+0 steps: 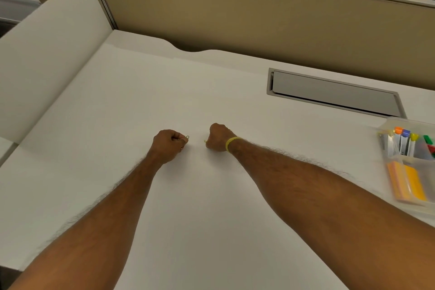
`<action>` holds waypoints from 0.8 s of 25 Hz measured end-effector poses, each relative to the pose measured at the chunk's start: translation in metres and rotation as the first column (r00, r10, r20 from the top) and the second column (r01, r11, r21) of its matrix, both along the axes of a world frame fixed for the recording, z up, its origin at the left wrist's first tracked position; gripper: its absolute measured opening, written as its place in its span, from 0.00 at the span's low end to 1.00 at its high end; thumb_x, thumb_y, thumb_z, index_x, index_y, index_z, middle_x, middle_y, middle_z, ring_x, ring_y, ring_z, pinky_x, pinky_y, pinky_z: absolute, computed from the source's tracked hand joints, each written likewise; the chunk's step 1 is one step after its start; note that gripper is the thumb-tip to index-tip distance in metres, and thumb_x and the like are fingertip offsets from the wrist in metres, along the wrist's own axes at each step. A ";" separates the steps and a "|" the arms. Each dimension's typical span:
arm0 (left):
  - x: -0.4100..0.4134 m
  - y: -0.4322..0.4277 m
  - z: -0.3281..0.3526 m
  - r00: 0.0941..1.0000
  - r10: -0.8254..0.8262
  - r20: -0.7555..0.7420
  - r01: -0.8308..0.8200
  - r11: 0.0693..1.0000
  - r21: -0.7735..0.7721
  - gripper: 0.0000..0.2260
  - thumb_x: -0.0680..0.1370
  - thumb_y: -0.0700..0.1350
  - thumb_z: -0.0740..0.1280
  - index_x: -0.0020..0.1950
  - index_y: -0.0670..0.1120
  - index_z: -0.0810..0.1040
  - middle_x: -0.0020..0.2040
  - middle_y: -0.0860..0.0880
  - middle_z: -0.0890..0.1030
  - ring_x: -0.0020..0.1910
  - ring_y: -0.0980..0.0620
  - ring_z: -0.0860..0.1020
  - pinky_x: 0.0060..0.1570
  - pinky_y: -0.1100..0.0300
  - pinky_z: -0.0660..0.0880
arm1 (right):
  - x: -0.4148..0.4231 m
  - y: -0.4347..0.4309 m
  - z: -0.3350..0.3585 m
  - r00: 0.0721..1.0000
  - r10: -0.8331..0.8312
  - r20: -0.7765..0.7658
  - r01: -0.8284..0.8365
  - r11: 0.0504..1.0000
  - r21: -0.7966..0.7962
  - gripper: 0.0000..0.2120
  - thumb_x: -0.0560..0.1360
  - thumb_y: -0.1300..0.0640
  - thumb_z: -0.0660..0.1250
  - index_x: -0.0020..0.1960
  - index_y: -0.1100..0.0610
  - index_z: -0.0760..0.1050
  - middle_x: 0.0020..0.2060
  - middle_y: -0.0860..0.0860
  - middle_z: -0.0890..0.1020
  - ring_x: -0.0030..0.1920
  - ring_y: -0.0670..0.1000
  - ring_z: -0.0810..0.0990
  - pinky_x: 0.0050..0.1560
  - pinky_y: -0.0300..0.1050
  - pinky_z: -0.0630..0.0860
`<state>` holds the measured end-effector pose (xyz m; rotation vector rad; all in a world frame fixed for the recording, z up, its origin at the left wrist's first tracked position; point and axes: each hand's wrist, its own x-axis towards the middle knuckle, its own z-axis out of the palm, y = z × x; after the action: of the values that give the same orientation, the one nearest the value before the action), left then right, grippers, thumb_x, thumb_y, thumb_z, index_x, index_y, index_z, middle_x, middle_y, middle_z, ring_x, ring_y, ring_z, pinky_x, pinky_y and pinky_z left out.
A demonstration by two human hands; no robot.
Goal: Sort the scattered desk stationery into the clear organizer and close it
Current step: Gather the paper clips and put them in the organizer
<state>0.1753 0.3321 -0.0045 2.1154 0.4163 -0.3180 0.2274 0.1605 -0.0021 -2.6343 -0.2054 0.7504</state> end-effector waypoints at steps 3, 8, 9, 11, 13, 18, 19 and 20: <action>-0.002 -0.013 0.001 1.000 -0.004 -0.013 0.002 0.996 -0.094 0.08 0.76 0.45 0.69 0.39 0.44 0.81 0.30 0.49 0.78 0.30 0.54 0.73 0.32 0.64 0.70 | -0.016 -0.022 -0.004 0.997 -0.069 -0.048 0.075 0.985 0.158 0.08 0.73 0.60 0.64 0.35 0.60 0.71 0.33 0.54 0.72 0.36 0.55 0.71 0.35 0.42 0.67; -0.015 -0.059 0.012 0.993 -0.114 -0.013 0.105 0.948 -0.301 0.07 0.76 0.44 0.68 0.40 0.43 0.81 0.33 0.49 0.77 0.33 0.54 0.74 0.33 0.62 0.70 | -0.060 -0.072 0.004 0.920 -0.305 -0.244 0.391 0.731 0.560 0.11 0.74 0.56 0.68 0.36 0.60 0.73 0.33 0.55 0.73 0.33 0.50 0.70 0.33 0.41 0.67; -0.018 -0.072 0.015 0.990 -0.139 -0.009 0.128 0.932 -0.340 0.07 0.76 0.44 0.68 0.40 0.43 0.81 0.34 0.49 0.77 0.33 0.54 0.74 0.34 0.61 0.70 | -0.068 -0.082 0.008 0.896 -0.348 -0.274 0.442 0.667 0.600 0.10 0.74 0.57 0.69 0.37 0.61 0.75 0.35 0.54 0.75 0.33 0.49 0.74 0.35 0.40 0.70; -0.025 -0.100 0.023 0.985 -0.174 -0.005 0.156 0.900 -0.407 0.08 0.77 0.44 0.68 0.42 0.42 0.81 0.35 0.48 0.78 0.34 0.53 0.74 0.35 0.61 0.71 | -0.084 -0.105 0.015 0.856 -0.407 -0.320 0.506 0.530 0.681 0.09 0.74 0.58 0.70 0.38 0.61 0.77 0.36 0.54 0.78 0.35 0.48 0.77 0.38 0.41 0.75; -0.032 -0.129 0.028 0.980 -0.200 -0.013 0.172 0.870 -0.462 0.07 0.77 0.43 0.68 0.44 0.41 0.82 0.36 0.48 0.78 0.34 0.53 0.74 0.36 0.60 0.71 | -0.099 -0.130 0.019 0.825 -0.452 -0.339 0.537 0.440 0.720 0.07 0.74 0.60 0.71 0.39 0.62 0.78 0.35 0.54 0.79 0.35 0.50 0.78 0.40 0.43 0.77; -0.049 -0.211 0.034 0.948 -0.317 -0.035 0.253 0.811 -0.527 0.07 0.78 0.40 0.65 0.44 0.40 0.82 0.36 0.48 0.77 0.34 0.53 0.73 0.37 0.60 0.71 | -0.137 -0.204 0.026 0.759 -0.566 -0.322 0.561 0.316 0.765 0.05 0.73 0.62 0.72 0.43 0.65 0.79 0.36 0.55 0.79 0.36 0.51 0.79 0.41 0.42 0.80; -0.052 -0.228 0.034 0.941 -0.336 -0.037 0.266 0.804 -0.532 0.07 0.78 0.40 0.65 0.44 0.40 0.82 0.36 0.47 0.77 0.34 0.53 0.73 0.37 0.60 0.71 | -0.143 -0.220 0.028 0.746 -0.584 -0.320 0.561 0.293 0.774 0.04 0.72 0.63 0.72 0.43 0.64 0.79 0.36 0.55 0.80 0.36 0.51 0.79 0.40 0.42 0.80; -0.056 -0.249 0.034 0.933 -0.357 -0.042 0.280 0.795 -0.538 0.07 0.79 0.40 0.65 0.44 0.40 0.82 0.36 0.47 0.77 0.34 0.53 0.73 0.37 0.59 0.71 | -0.151 -0.240 0.029 0.731 -0.603 -0.320 0.563 0.268 0.781 0.03 0.72 0.64 0.72 0.43 0.63 0.79 0.36 0.55 0.80 0.35 0.51 0.80 0.40 0.42 0.80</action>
<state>0.1196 0.0829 0.0297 1.6125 0.0286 -0.7010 0.0769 -0.0792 0.0270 -1.5263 0.3407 0.1924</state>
